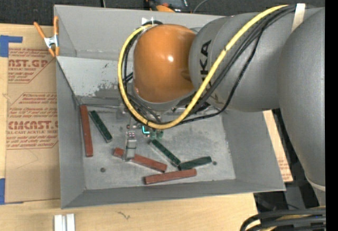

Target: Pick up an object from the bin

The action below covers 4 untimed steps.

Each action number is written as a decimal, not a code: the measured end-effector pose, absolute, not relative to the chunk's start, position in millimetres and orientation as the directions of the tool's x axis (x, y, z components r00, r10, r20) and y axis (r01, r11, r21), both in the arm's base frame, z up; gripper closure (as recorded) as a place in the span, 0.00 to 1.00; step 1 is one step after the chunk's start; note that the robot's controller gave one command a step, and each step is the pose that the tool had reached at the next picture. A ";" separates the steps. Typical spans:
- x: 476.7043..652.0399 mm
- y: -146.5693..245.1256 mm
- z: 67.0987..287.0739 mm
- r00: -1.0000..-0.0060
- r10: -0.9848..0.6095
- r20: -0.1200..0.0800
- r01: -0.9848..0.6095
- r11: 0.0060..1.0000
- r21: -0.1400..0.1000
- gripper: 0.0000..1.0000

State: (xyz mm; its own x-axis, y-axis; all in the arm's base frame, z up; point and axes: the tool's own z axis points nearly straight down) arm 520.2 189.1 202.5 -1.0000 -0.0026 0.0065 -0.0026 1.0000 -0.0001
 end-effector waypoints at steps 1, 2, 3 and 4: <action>498.1 136.1 65.2 -0.997 0.077 0.008 0.077 0.997 -0.003 0.00; 500.7 138.0 69.9 -0.997 0.075 0.001 0.075 0.997 0.001 1.00; 514.1 142.7 216.4 -0.996 0.085 -0.009 0.085 0.996 0.004 1.00; 512.4 142.1 212.1 -0.996 0.085 -0.001 0.085 0.996 0.001 0.00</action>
Offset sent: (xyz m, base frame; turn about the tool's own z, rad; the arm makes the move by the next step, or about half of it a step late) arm -0.0194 -0.0518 -0.1325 0.0779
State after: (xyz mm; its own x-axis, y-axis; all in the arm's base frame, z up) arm 512.4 142.1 212.1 -0.9964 0.0851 -0.0014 0.0851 0.9964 0.0015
